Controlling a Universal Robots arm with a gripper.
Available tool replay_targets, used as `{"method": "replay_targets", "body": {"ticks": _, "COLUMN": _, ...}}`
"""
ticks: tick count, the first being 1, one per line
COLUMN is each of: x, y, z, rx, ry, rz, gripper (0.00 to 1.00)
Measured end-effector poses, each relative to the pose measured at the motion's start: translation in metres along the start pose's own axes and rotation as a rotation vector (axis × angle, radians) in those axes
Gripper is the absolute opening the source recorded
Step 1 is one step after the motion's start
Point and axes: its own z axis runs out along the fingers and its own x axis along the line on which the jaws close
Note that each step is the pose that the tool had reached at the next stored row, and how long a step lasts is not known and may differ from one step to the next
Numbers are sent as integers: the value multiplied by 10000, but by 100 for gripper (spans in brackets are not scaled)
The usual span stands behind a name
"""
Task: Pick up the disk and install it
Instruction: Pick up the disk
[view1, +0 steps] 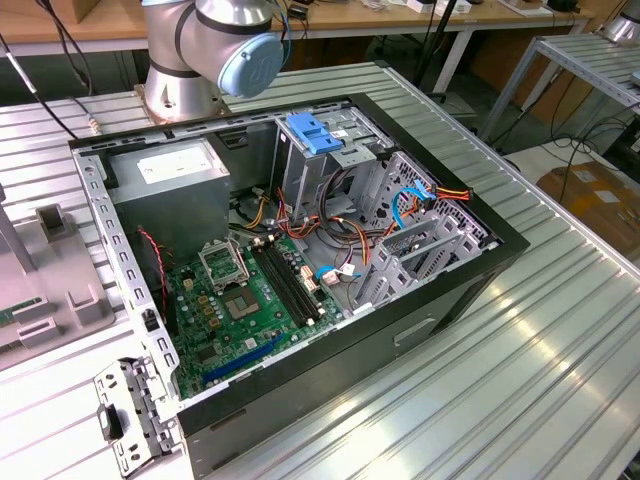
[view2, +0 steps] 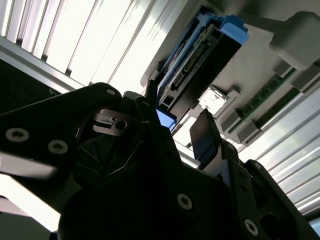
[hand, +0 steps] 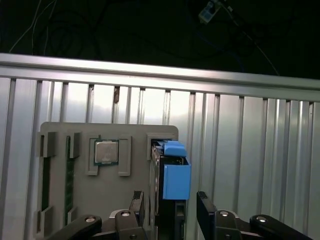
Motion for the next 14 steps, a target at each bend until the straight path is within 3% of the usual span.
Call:
{"method": "replay_targets", "body": {"ticks": 5, "x": 1, "y": 12, "z": 62, "rx": -4, "ry": -3, "rz": -102, "gripper": 54}}
{"method": "replay_targets", "body": {"ticks": 8, "x": 0, "y": 25, "z": 108, "rx": 2, "ry": -86, "rz": -177, "gripper": 54}}
{"method": "replay_targets", "body": {"ticks": 14, "x": 4, "y": 22, "z": 216, "rx": 2, "ry": -98, "rz": -214, "gripper": 54}}
